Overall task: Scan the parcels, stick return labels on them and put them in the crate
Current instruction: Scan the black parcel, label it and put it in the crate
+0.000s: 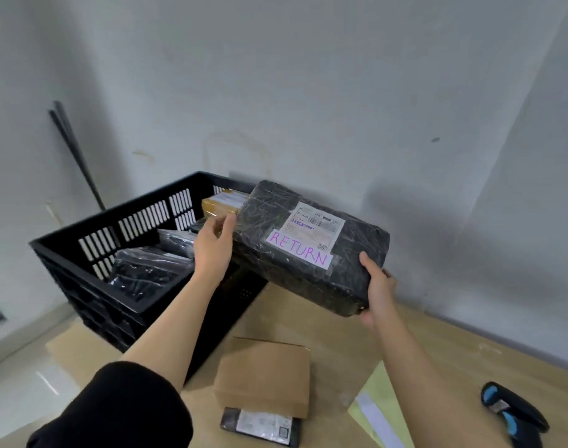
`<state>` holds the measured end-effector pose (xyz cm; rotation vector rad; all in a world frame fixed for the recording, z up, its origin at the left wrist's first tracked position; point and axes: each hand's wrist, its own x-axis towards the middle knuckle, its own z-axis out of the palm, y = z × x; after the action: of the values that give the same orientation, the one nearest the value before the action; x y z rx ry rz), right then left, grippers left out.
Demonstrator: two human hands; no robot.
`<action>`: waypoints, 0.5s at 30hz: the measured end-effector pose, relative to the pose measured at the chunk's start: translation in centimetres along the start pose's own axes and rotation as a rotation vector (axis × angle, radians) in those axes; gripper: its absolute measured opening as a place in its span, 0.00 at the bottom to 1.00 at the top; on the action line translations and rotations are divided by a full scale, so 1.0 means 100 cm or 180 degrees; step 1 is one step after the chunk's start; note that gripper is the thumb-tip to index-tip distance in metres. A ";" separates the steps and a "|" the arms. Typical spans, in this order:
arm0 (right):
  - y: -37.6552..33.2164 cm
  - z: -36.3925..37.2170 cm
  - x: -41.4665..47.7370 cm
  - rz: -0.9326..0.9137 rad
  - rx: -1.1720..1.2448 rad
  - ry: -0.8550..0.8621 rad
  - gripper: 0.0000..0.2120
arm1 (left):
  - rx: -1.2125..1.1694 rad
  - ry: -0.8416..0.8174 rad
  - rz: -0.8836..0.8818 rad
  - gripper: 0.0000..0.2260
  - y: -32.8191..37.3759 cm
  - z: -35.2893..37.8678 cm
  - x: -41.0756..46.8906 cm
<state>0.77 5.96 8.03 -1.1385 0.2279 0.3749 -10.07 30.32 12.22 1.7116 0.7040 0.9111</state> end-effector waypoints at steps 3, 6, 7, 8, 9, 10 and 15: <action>-0.006 0.041 0.002 -0.0180 0.0160 -0.0032 0.33 | 0.0319 0.0305 0.0259 0.08 -0.012 -0.046 0.030; -0.025 0.058 0.009 -0.0244 -0.0005 -0.0194 0.30 | 0.0574 0.0373 0.0322 0.08 -0.028 -0.084 0.070; -0.032 0.060 0.010 -0.0291 -0.0097 -0.0298 0.27 | 0.0591 0.0348 0.0282 0.09 -0.034 -0.093 0.086; -0.038 0.063 0.009 -0.0335 -0.0178 -0.0372 0.23 | 0.0601 0.0272 0.0225 0.10 -0.040 -0.099 0.101; -0.044 0.066 0.007 -0.0357 -0.0240 -0.0419 0.19 | 0.0560 0.0091 0.0173 0.12 -0.044 -0.102 0.114; -0.047 0.069 0.005 -0.0374 -0.0294 -0.0436 0.17 | 0.0418 -0.0215 0.0118 0.15 -0.045 -0.101 0.125; -0.046 0.074 -0.006 -0.0394 -0.0368 -0.0217 0.11 | -0.0243 -0.1700 -0.0009 0.18 -0.031 -0.051 0.116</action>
<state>2.03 10.97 15.15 -1.2449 0.0760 0.3195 -8.16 43.15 12.96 1.7770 0.3093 0.4355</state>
